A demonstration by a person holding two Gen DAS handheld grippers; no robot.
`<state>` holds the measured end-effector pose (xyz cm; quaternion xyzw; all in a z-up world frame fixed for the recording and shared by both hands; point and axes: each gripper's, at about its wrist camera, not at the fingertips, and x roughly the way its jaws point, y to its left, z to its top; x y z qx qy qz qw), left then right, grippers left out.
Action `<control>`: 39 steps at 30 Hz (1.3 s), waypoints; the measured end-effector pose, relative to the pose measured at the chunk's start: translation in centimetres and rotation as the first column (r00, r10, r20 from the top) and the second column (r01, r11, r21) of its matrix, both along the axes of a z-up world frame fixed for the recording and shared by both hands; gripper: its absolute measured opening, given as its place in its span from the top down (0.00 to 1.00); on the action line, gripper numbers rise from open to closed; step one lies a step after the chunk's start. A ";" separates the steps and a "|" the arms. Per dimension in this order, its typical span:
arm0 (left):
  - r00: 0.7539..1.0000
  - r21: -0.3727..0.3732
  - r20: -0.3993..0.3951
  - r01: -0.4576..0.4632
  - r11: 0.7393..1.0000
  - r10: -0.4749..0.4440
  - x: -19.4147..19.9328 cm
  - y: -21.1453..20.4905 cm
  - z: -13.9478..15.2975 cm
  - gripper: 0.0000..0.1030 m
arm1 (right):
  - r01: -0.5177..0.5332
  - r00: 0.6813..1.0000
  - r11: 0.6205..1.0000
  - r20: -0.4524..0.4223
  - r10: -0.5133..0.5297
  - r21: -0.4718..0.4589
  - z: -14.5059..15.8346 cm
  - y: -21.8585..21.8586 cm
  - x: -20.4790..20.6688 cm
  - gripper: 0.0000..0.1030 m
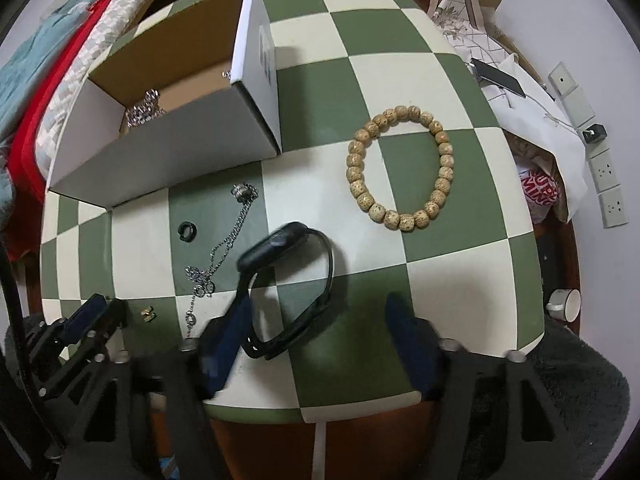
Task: Organize jewelry
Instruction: 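Grasp the black watch band with the right gripper, then grasp the small gold stud with the left gripper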
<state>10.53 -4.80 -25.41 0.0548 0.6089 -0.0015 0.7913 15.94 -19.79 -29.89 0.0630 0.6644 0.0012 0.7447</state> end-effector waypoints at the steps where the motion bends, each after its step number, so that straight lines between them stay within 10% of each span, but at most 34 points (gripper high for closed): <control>1: 1.000 -0.001 0.000 0.001 1.000 -0.001 0.1 0.0 0.0 0.94 | -0.001 1.000 1.000 -0.008 0.001 0.002 -0.2 0.0 0.0 0.45; 9: 1.000 -0.005 0.012 -0.006 1.000 0.006 0.0 0.0 0.1 0.99 | -0.029 0.999 0.999 0.019 0.029 -0.038 0.0 0.3 -0.3 0.90; 21: 0.991 -0.185 0.058 -0.110 0.977 0.123 -0.1 5.1 3.8 0.99 | -0.012 0.997 1.000 0.072 0.012 -0.005 1.8 -0.6 -0.8 0.93; 24: 0.995 -0.201 0.042 -0.082 0.976 0.092 0.0 3.9 3.3 0.88 | -0.008 0.998 1.000 0.069 0.008 0.002 1.6 -1.0 -0.5 0.93; 26: 0.998 -0.174 0.038 -0.046 0.984 0.054 -0.1 2.3 2.8 0.36 | -0.006 0.998 1.000 0.065 0.006 0.005 1.5 -1.0 -0.5 0.93; 28: 0.999 -0.168 0.044 -0.014 0.986 0.021 -0.1 1.1 2.4 0.20 | -0.007 0.998 1.000 0.063 0.006 0.005 1.4 -1.2 -0.5 0.93; 34: 0.997 -0.032 0.046 0.060 0.998 -0.059 0.2 -1.9 0.5 0.24 | 0.007 0.998 1.000 0.065 -0.007 0.000 1.0 -2.1 -0.1 0.93; 39: 0.997 -0.033 0.034 0.069 0.997 -0.068 0.1 -2.0 -0.4 0.56 | 0.015 0.998 1.000 0.065 -0.015 -0.001 1.0 -2.4 -0.1 0.93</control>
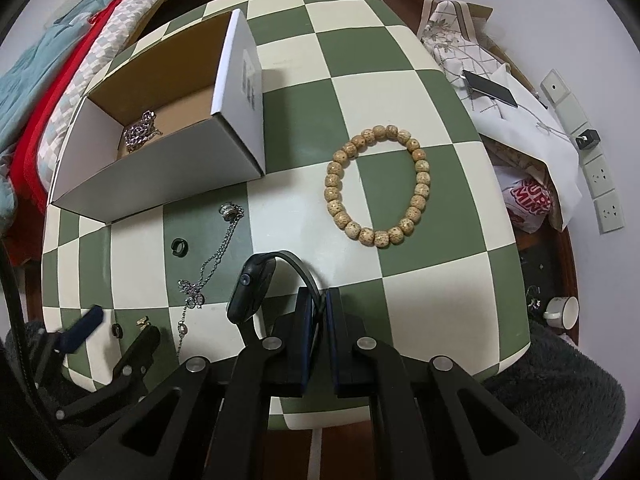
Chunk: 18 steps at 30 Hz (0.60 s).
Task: Organize jewelry
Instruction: 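Grasp the small gold stud with the left gripper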
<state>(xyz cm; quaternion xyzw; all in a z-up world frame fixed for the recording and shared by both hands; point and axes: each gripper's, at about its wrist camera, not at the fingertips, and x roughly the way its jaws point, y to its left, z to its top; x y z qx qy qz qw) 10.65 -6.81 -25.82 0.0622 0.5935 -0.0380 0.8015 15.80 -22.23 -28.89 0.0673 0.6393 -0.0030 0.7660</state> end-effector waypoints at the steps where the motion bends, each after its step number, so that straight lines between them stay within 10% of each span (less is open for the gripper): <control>1: 1.000 0.000 0.003 0.001 1.000 -0.001 -0.1 0.0 0.0 0.58 | 0.001 1.000 1.000 -0.001 -0.001 0.000 0.0 0.0 0.0 0.93; 8: 1.000 -0.016 0.011 0.015 1.000 -0.015 -0.1 -0.2 0.1 0.90 | 0.005 1.000 1.000 -0.004 -0.005 0.000 -0.3 -0.1 0.1 0.93; 18: 0.999 -0.004 0.030 0.014 1.000 -0.014 -0.3 -0.1 0.6 0.91 | 0.004 1.000 1.000 0.007 -0.004 -0.004 0.2 0.0 -0.1 0.93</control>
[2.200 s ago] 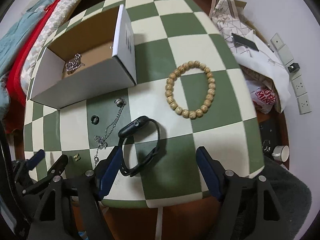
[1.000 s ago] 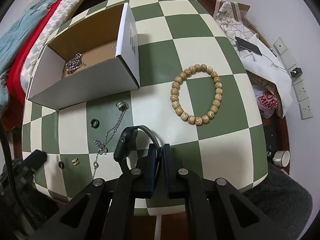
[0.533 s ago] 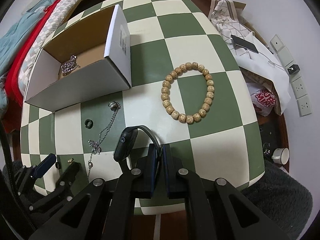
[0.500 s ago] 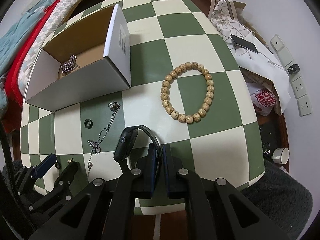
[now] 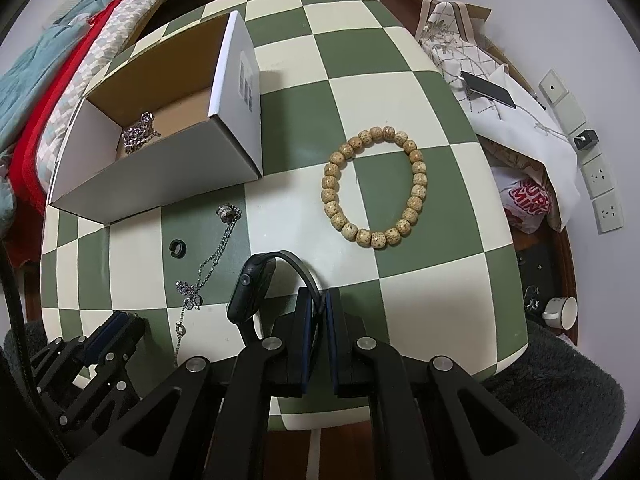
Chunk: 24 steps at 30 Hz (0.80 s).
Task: Organize jewelry
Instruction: 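Grasp the small gold stud with the left gripper, then carry the watch and gold stud into the box and open both grippers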
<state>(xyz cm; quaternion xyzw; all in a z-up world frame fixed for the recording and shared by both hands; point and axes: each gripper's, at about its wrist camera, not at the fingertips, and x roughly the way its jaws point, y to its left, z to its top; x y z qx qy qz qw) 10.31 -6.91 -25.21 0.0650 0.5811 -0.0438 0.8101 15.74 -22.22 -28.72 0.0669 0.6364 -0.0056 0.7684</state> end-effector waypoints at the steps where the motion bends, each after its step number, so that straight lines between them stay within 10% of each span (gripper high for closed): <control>1: 1.000 -0.001 0.013 -0.002 1.000 0.002 -0.1 0.0 0.4 0.91 | 0.001 1.000 1.000 0.003 -0.001 0.002 0.2 0.0 0.0 0.93; 24: 0.919 -0.069 0.373 -0.110 0.992 0.127 6.3 2.7 15.0 0.91 | -0.123 0.953 0.992 0.278 0.120 -0.003 13.0 4.5 4.4 0.93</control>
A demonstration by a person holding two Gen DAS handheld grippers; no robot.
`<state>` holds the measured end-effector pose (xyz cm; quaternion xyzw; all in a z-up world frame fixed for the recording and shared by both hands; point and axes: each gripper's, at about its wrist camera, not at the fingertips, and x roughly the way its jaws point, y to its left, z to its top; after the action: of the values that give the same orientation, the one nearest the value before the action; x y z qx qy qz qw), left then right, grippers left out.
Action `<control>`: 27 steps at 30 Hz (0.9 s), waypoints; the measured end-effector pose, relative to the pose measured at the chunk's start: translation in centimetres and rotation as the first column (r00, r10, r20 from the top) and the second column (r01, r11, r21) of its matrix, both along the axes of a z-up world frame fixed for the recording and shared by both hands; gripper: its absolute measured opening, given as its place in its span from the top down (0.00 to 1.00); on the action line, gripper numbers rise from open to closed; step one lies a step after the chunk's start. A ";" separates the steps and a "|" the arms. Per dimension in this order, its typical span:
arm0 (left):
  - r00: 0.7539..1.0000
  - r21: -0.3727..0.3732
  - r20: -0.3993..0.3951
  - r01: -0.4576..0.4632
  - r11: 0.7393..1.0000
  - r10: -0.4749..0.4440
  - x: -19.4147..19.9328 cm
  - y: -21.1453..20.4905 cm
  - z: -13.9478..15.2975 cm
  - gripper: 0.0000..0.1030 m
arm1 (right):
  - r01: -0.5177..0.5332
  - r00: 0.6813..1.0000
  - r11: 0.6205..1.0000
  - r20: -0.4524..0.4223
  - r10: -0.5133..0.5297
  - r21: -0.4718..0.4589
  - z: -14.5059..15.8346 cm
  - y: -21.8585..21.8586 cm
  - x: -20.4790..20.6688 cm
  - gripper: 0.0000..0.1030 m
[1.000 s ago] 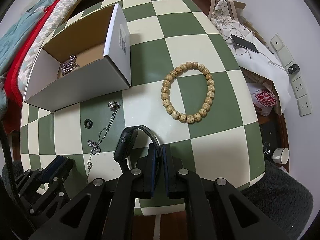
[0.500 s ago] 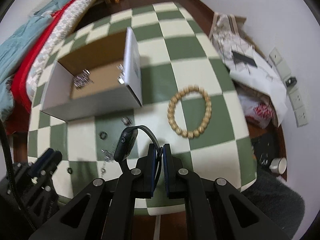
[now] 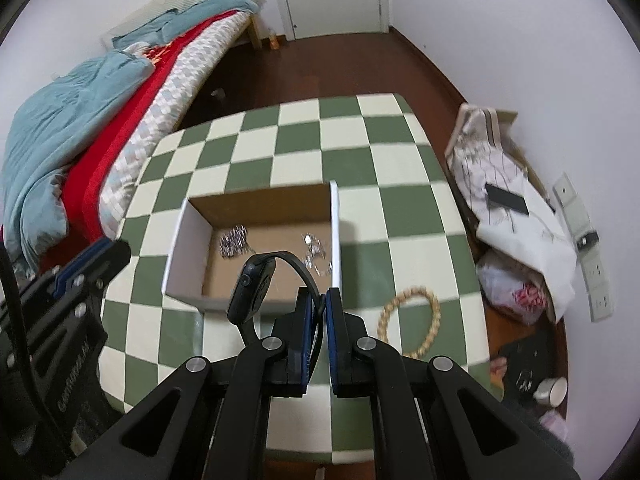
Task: Organize jewelry
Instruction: 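Carry the watch and gold stud into the box and open both grippers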
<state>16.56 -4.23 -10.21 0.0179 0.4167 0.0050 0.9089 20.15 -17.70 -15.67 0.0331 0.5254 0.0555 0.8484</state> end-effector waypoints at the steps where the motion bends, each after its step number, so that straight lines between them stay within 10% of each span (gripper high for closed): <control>1: 1.000 -0.006 0.000 -0.005 1.000 0.005 0.5 0.1 0.0 0.91 | -0.009 1.000 1.000 0.007 0.009 -0.006 0.2 0.2 0.5 0.93; 20: 0.977 -0.124 -0.210 -0.061 0.990 0.034 7.3 1.9 -5.8 0.85 | -0.118 0.990 0.992 -0.079 0.115 -0.044 -5.9 2.3 8.0 0.89; 22: 0.976 -0.107 -0.211 -0.070 0.992 0.046 7.3 2.0 -5.6 0.63 | -0.108 0.991 0.993 -0.086 0.104 -0.037 -6.1 1.9 8.1 0.69; 24: 0.979 -0.109 -0.195 -0.076 0.991 0.054 7.3 2.2 -5.1 0.27 | -0.098 0.992 0.995 -0.084 0.095 -0.028 -6.0 1.5 8.0 0.26; 27: 0.983 -0.104 -0.172 -0.088 0.991 0.069 7.1 2.6 -4.3 0.17 | -0.089 0.993 0.995 -0.076 0.086 -0.039 -5.6 1.1 7.9 0.24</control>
<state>23.67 -1.64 -14.55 -0.0489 0.4920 0.0161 0.8691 28.03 -16.56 -21.30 -0.0061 0.5585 0.0803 0.8256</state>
